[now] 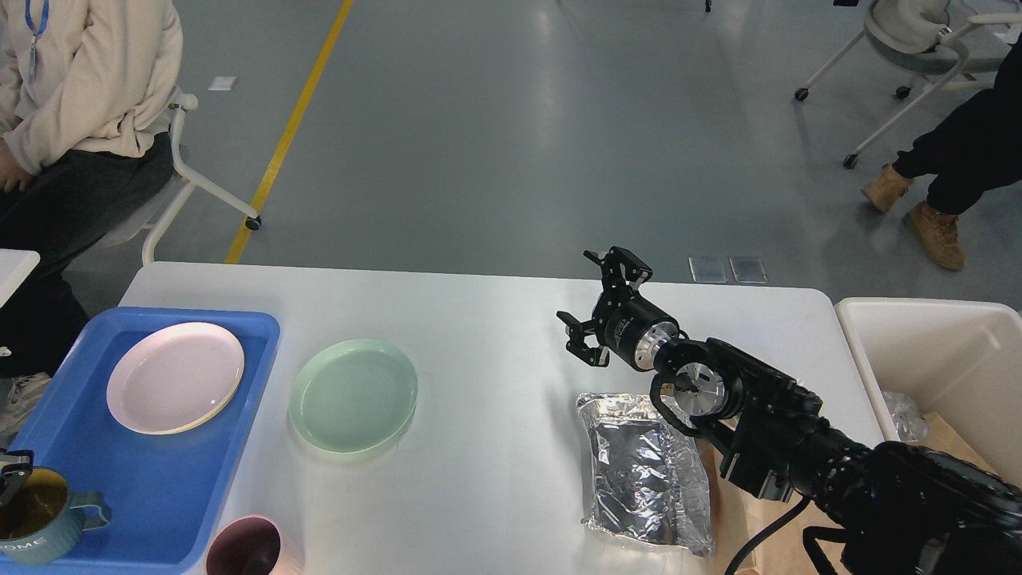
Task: Tidy desktop
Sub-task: 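Lower the teal mug onto the blue tray and release it, then raise the left gripper away from the tray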
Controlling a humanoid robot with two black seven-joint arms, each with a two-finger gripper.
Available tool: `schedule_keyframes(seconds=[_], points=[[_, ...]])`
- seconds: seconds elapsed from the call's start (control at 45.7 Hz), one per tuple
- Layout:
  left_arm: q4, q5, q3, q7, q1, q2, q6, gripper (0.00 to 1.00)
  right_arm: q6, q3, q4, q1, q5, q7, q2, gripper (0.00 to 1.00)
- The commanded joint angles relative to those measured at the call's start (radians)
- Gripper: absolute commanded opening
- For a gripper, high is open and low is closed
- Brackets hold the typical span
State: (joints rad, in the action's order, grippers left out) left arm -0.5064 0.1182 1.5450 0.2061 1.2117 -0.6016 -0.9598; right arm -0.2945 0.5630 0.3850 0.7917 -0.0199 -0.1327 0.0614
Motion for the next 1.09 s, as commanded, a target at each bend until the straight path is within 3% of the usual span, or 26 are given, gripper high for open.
schedule_keyframes(seconds=[0.0, 0.876, 0.963, 1.073], points=[[0.023, 0.003, 0.001, -0.004, -0.032, -0.018, 0.0, 0.02, 0.0, 0.0, 0.0, 0.0, 0.0, 0.001, 0.0, 1.0], [0.031, 0.018, 0.037, -0.011, -0.008, 0.014, 0.0, 0.06, 0.0, 0.0, 0.0, 0.0, 0.0, -0.001, 0.0, 1.0], [0.031, 0.018, 0.044, -0.011, 0.008, 0.014, 0.0, 0.11, 0.0, 0.0, 0.0, 0.0, 0.0, -0.001, 0.0, 1.0], [0.028, 0.018, 0.044, -0.01, 0.022, 0.014, 0.0, 0.27, 0.0, 0.0, 0.0, 0.0, 0.0, -0.001, 0.0, 1.0]])
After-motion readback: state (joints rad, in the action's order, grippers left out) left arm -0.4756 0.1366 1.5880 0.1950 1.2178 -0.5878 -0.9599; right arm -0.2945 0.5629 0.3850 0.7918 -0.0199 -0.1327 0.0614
